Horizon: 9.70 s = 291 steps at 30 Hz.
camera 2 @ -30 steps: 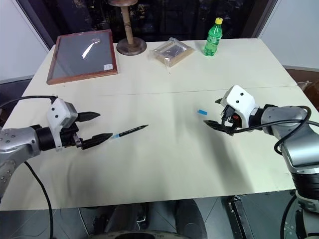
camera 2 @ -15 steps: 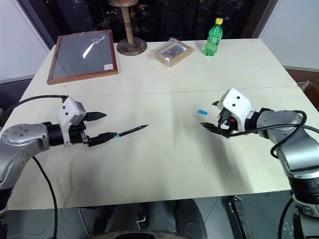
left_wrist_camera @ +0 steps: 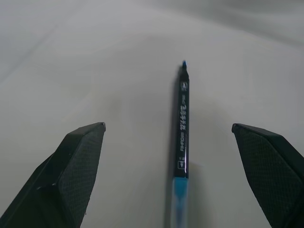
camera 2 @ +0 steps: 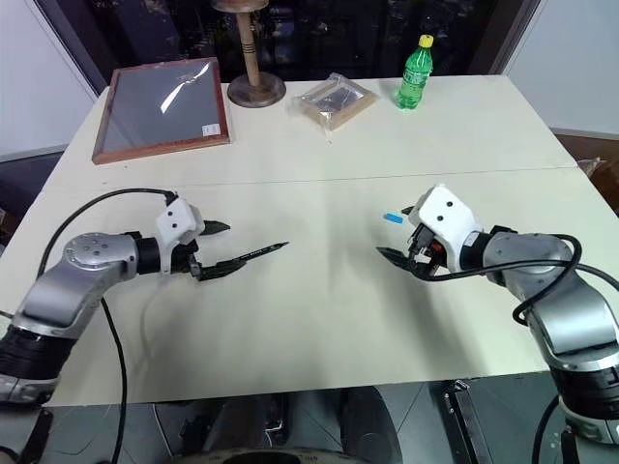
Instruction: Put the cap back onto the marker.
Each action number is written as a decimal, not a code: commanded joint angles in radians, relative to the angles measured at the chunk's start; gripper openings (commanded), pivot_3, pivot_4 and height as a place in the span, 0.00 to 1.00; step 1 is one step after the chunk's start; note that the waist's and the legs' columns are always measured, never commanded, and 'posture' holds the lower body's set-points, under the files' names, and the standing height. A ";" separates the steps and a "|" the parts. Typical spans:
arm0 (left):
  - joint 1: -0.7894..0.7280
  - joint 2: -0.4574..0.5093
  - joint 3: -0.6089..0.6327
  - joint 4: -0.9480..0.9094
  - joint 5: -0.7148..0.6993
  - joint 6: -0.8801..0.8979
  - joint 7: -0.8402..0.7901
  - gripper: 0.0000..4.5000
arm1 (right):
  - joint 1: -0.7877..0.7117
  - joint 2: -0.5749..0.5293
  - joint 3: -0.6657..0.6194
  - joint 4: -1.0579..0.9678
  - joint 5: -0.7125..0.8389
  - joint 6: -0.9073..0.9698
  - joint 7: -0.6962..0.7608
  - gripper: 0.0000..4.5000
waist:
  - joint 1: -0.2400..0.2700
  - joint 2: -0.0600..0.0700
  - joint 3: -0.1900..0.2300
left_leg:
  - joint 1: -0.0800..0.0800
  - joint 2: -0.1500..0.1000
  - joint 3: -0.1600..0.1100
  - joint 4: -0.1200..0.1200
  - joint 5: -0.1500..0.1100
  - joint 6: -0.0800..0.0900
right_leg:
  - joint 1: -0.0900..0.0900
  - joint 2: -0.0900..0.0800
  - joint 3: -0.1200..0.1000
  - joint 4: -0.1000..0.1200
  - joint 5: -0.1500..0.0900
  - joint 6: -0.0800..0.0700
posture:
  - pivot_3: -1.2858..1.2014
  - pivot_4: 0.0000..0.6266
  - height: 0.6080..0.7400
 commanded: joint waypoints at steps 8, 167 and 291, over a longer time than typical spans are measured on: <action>-0.025 -0.048 -0.036 0.113 0.102 -0.128 -0.033 1.00 | 0.028 0.020 -0.041 -0.080 0.029 0.027 -0.054 0.95 | 0.000 0.000 0.000 | 0.000 0.000 0.000 0.000 0.000 0.000 | 0.000 0.000 0.000 0.000 0.000 0.000 | 0.52 0.24 1.00; -0.237 -0.066 -0.057 0.148 0.160 -0.296 -0.218 0.00 | -0.547 0.238 0.392 0.465 -0.383 -0.380 0.349 0.01 | -0.003 0.002 0.001 | 0.000 0.000 0.002 0.001 0.001 0.000 | -0.004 0.000 0.000 0.006 0.000 0.000 | 0.52 0.24 1.00; -0.257 -0.156 -0.051 0.089 0.178 -0.341 -0.266 0.00 | -0.591 0.323 0.458 0.335 -0.325 -0.250 0.460 0.01 | -0.004 0.002 0.001 | 0.000 0.000 0.001 0.002 0.001 0.000 | -0.004 0.000 0.000 0.008 0.000 0.000 | 0.52 0.24 1.00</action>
